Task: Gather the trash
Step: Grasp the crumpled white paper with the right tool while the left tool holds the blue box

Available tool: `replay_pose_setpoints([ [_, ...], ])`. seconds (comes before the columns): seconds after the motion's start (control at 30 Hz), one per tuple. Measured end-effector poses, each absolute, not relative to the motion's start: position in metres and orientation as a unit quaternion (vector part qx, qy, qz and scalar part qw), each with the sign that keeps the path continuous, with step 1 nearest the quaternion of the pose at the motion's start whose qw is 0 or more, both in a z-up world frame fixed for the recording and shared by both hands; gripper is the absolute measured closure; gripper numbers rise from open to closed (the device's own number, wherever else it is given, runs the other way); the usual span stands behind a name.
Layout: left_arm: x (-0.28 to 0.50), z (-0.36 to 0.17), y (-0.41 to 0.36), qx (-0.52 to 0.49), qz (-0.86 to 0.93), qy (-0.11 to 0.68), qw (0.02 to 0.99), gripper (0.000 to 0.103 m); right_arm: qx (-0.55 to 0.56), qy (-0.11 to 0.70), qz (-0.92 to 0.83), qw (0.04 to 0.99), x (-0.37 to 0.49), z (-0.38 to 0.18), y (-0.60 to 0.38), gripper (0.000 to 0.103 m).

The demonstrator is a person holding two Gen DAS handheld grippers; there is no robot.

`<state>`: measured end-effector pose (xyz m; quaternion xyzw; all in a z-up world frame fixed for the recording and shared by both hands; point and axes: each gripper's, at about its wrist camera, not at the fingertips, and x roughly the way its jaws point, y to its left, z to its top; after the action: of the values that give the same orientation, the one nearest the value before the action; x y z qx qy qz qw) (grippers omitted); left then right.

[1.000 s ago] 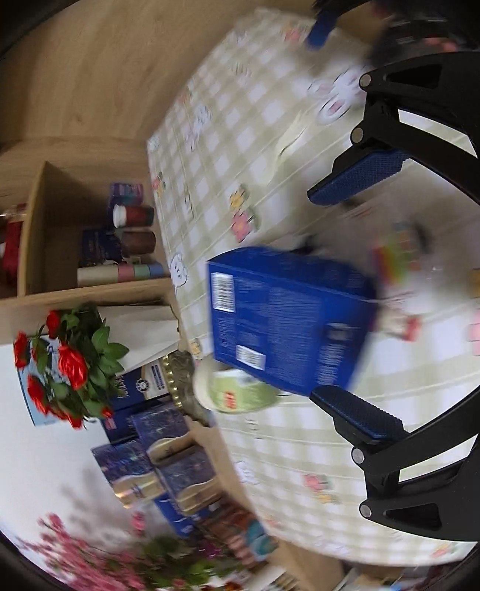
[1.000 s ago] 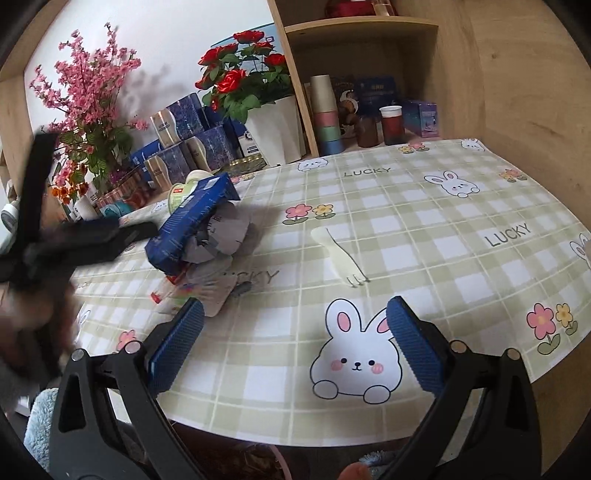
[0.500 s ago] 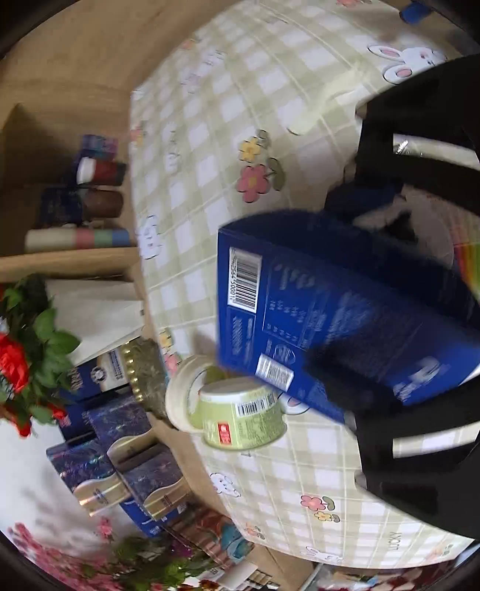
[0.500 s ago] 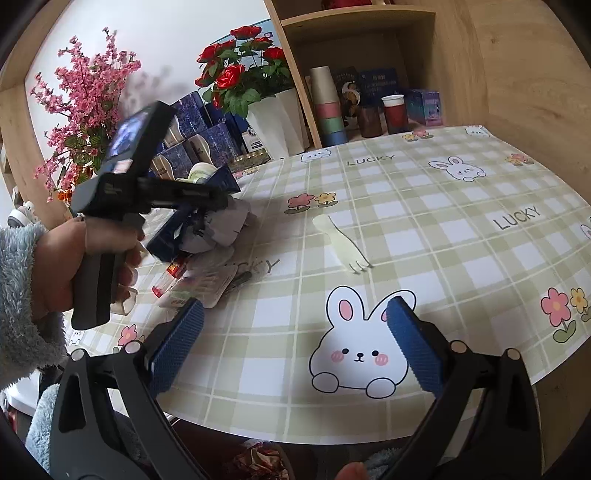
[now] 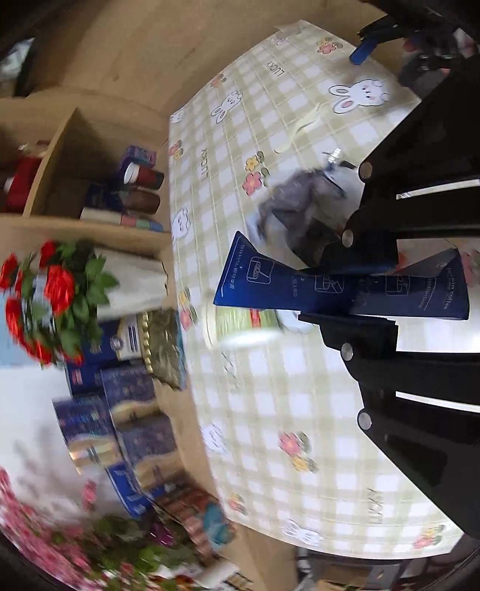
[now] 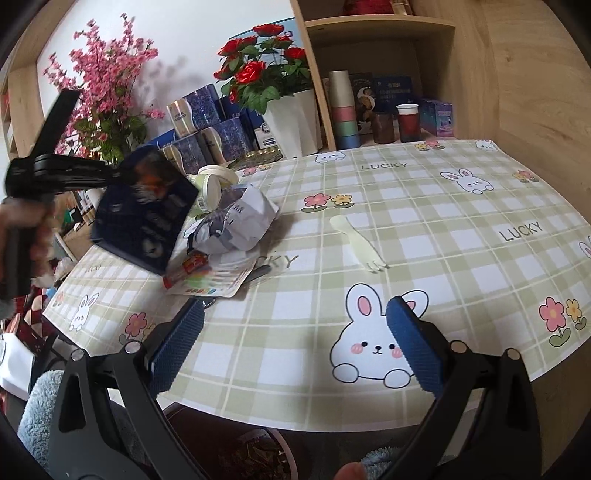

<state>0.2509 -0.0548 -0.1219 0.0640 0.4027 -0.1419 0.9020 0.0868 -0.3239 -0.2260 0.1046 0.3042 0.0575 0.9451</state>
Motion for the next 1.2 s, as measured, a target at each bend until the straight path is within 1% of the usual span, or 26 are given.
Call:
replay_pose_setpoints([
  [0.13, 0.228, -0.118, -0.014, 0.038, -0.128, 0.407, 0.904, 0.087, 0.098, 0.307, 0.062, 0.944, 0.09, -0.225, -0.315, 0.006],
  [0.3, 0.198, -0.129, 0.025, 0.04, -0.101, 0.408, 0.906, 0.087, 0.094, 0.319, 0.083, 0.939, 0.108, -0.225, -0.304, 0.006],
  [0.5, 0.174, -0.133, 0.039, 0.042, -0.096, 0.375, 0.921, 0.087, 0.065, 0.328, 0.094, 0.938, 0.157, -0.211, -0.28, 0.006],
  [0.63, 0.174, -0.146, 0.048, 0.015, -0.095, 0.379, 0.921, 0.086, 0.058, 0.327, 0.081, 0.94, 0.195, -0.202, -0.267, 0.006],
  [0.77, 0.179, -0.159, 0.062, -0.031, -0.093, 0.388, 0.916, 0.086, 0.07, 0.347, 0.068, 0.933, 0.234, -0.206, -0.255, 0.006],
  [0.87, 0.181, -0.177, 0.068, -0.067, -0.103, 0.405, 0.906, 0.087, 0.104, 0.376, 0.044, 0.92, 0.26, -0.219, -0.255, 0.006],
  [1.0, 0.174, -0.182, 0.066, -0.074, -0.114, 0.392, 0.91, 0.087, 0.141, 0.409, 0.028, 0.901, 0.284, -0.238, -0.258, 0.006],
  [1.03, 0.173, -0.182, 0.064, -0.073, -0.117, 0.389, 0.911, 0.088, 0.144, 0.419, 0.028, 0.896, 0.288, -0.243, -0.259, 0.007],
  [1.1, 0.171, -0.181, 0.063, -0.076, -0.122, 0.382, 0.913, 0.088, 0.16, 0.428, 0.038, 0.888, 0.291, -0.246, -0.261, 0.023],
  [1.13, 0.17, -0.179, 0.063, -0.079, -0.123, 0.379, 0.914, 0.088, 0.176, 0.429, 0.045, 0.885, 0.291, -0.245, -0.264, 0.034],
  [1.2, 0.168, -0.175, 0.064, -0.085, -0.123, 0.37, 0.917, 0.088, 0.184, 0.414, 0.046, 0.89, 0.286, -0.238, -0.267, 0.037],
])
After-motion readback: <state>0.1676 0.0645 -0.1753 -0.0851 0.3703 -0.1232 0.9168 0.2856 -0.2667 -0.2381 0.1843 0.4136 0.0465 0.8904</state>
